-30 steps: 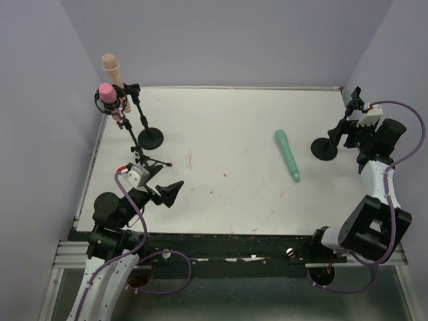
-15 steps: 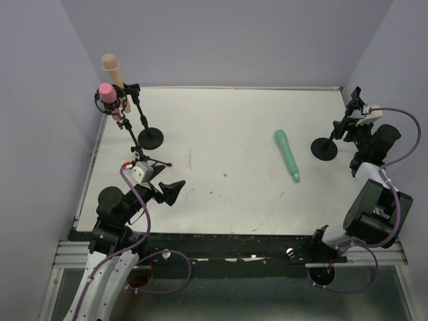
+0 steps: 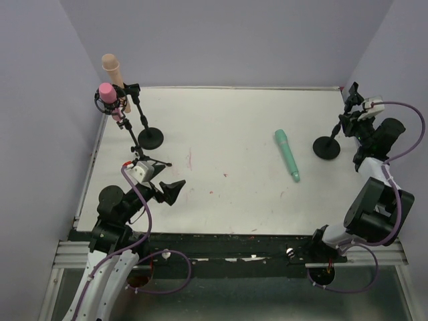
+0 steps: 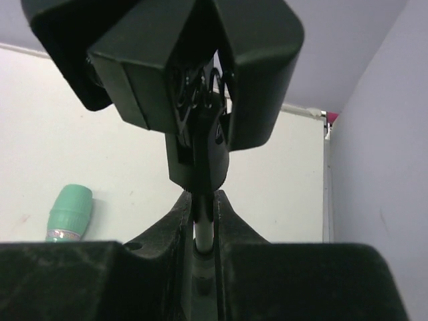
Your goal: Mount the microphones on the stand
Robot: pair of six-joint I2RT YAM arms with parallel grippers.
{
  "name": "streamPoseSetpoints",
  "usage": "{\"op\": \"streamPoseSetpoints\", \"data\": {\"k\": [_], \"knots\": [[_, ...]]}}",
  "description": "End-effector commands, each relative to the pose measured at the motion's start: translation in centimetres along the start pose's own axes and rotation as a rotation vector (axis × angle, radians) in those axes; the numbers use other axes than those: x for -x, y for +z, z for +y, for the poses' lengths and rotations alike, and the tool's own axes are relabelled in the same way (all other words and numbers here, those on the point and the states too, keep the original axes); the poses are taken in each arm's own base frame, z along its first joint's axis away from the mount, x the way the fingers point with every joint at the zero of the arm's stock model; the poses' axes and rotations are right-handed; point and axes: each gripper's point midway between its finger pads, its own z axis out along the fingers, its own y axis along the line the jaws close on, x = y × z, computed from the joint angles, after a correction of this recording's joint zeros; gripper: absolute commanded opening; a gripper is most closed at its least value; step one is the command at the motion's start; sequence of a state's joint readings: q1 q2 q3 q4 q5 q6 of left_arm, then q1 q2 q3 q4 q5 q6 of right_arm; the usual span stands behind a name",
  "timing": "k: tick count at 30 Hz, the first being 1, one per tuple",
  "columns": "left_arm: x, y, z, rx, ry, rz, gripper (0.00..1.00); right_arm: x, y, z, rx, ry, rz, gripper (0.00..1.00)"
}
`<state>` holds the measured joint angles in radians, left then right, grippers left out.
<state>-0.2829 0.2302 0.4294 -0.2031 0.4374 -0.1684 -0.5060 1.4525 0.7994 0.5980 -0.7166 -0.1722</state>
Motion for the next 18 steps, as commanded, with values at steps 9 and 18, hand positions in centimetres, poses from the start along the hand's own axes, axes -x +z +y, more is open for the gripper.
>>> {"op": "streamPoseSetpoints", "data": {"k": [9, 18], "knots": [[0.4, 0.0, -0.7, -0.045, 0.027, -0.023, 0.99, 18.2, -1.6, 8.3, 0.487, 0.029, -0.098, 0.08], [0.6, -0.2, -1.3, -0.075, 0.038, -0.038, 0.99, 17.8, -9.3, 26.2, 1.142, 0.032, -0.086, 0.09]]}}
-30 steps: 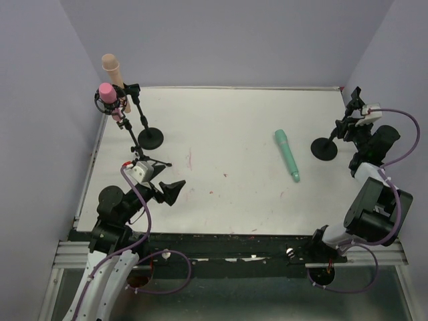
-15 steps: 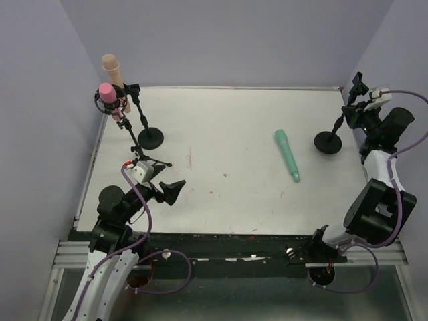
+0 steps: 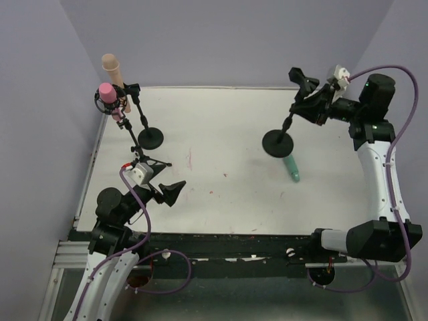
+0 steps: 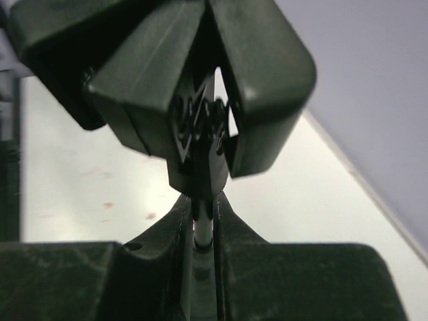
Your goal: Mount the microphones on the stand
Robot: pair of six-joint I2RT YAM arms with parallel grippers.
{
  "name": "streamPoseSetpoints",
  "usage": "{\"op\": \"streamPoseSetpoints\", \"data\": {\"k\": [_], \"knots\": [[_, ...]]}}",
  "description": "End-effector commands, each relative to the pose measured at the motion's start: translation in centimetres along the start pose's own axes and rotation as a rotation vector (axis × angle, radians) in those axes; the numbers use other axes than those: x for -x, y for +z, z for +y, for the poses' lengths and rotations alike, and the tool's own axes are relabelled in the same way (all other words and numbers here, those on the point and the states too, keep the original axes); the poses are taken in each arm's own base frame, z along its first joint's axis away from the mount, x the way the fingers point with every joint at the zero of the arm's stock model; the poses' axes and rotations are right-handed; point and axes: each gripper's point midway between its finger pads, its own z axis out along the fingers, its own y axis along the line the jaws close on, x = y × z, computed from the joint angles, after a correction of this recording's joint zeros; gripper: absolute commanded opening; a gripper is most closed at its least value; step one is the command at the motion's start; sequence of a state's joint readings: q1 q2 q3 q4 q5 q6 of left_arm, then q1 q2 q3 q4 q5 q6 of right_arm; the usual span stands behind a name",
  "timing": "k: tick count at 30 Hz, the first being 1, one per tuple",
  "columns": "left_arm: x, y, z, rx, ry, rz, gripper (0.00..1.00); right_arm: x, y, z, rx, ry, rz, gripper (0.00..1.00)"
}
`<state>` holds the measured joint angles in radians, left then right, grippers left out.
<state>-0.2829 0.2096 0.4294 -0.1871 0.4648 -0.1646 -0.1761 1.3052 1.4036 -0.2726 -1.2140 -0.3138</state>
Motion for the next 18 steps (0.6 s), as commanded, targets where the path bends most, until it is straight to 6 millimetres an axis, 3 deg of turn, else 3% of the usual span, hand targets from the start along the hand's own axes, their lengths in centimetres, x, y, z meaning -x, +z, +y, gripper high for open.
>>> {"op": "streamPoseSetpoints", "data": {"k": [1, 5, 8, 18], "knots": [[0.1, 0.1, -0.7, -0.044, 0.02, -0.012, 0.99, -1.4, 1.3, 9.6, 0.358, 0.11, -0.037, 0.1], [0.0, 0.1, -0.9, -0.057, 0.017, -0.005, 0.99, -5.0, 3.3, 13.0, 0.456, 0.143, -0.002, 0.11], [-0.1, 0.2, -0.8, -0.052, 0.018, -0.005, 0.99, -7.1, 4.5, 14.5, 0.497, 0.138, 0.021, 0.1], [-0.5, 0.3, -0.3, -0.031, 0.019, 0.009, 0.99, -10.4, 7.8, 16.8, 0.581, 0.091, 0.084, 0.11]]}}
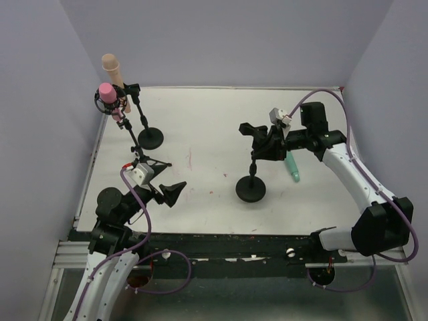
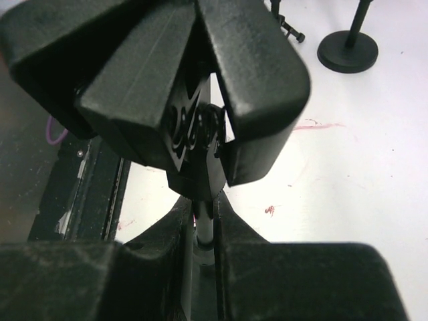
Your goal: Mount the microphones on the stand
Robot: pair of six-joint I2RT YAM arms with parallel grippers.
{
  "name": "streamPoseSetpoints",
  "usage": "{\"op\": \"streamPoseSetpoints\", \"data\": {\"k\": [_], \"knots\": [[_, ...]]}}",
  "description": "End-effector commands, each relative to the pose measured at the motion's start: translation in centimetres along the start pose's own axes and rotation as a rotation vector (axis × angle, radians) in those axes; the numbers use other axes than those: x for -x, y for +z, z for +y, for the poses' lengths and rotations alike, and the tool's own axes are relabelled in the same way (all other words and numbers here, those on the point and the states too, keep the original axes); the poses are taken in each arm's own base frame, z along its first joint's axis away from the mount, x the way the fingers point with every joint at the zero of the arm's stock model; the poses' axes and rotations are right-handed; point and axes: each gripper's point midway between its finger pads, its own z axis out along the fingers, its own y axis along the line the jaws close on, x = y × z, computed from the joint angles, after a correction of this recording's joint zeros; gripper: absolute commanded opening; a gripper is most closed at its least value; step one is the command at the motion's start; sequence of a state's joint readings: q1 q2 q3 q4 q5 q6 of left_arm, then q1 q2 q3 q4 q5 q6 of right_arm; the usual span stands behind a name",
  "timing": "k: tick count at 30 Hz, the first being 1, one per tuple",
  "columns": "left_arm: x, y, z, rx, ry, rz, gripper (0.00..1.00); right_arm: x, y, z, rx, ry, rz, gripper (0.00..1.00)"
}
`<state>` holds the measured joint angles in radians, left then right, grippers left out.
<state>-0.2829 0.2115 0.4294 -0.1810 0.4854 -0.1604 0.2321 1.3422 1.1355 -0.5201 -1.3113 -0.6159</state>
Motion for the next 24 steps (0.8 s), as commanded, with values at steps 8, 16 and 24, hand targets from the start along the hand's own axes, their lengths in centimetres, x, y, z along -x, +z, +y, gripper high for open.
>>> {"op": "streamPoseSetpoints", "data": {"k": [8, 16, 24], "knots": [[-0.5, 0.2, 0.1, -0.009, 0.018, 0.009, 0.99, -2.9, 1.2, -0.9, -0.012, -0.117, 0.085, 0.16], [-0.5, 0.2, 0.0, -0.012, 0.02, 0.008, 0.99, -4.8, 0.4, 0.5, -0.031, -0.107, 0.124, 0.34], [-0.1, -0.1, 0.0, -0.004, 0.029, -0.009, 0.99, -4.5, -3.8, -0.8, -0.223, -0.08, 0.146, 0.66]]}}
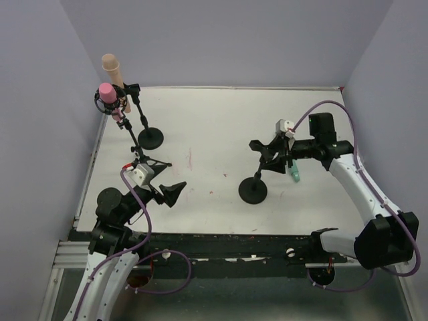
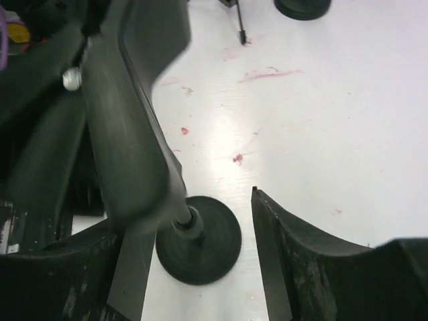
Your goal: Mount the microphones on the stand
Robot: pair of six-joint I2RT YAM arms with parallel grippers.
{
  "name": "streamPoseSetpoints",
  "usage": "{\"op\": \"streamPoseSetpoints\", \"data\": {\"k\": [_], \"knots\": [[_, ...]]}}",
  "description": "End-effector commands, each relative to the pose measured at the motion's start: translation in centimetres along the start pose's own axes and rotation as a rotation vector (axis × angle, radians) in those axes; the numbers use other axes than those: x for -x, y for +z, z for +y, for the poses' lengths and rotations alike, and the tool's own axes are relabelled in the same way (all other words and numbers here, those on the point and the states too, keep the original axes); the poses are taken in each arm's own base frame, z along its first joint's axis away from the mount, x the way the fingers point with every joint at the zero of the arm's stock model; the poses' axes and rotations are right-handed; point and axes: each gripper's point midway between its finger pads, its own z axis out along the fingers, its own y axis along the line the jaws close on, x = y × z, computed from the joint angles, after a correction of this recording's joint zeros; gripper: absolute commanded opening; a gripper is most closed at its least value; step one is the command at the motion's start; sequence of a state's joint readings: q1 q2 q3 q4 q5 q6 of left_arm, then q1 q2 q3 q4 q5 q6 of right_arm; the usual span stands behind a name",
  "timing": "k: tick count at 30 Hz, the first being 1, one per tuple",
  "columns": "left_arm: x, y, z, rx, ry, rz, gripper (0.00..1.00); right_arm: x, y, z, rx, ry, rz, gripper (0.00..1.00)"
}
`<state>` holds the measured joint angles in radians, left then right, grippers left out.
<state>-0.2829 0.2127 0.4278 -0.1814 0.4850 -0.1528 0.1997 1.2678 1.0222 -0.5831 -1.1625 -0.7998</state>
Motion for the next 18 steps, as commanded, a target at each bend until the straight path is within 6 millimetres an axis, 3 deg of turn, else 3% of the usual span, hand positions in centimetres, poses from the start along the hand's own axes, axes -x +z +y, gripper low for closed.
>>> {"op": "streamPoseSetpoints", "data": {"k": [1, 2, 10, 15, 18], "knots": [[0.0, -0.1, -0.1, -0.008, 0.023, -0.011, 0.99, -0.6, -2.6, -0.6, -0.123, 0.005, 0.035, 0.7], [0.0, -0.1, -0.2, -0.014, 0.024, -0.014, 0.99, -0.8, -3.1, -0.7, -0.143, 0.008, 0.046, 0.74], [0.2, -0.2, -0.5, -0.026, 0.028, -0.026, 0.99, -2.6, -7.2, -1.7, -0.309, 0.001, 0.18, 0.8], [0.4, -0.3, -0.5, -0.023, 0.03, -0.034, 0.99, -4.6, -9.9, -4.8, -0.547, 0.151, 0.193, 0.92], [0.5, -0.3, -0.5, -0.023, 0.03, -0.036, 0.99, -7.4, -11.1, -7.3, -0.745, 0.308, 0.192, 0.98]]}}
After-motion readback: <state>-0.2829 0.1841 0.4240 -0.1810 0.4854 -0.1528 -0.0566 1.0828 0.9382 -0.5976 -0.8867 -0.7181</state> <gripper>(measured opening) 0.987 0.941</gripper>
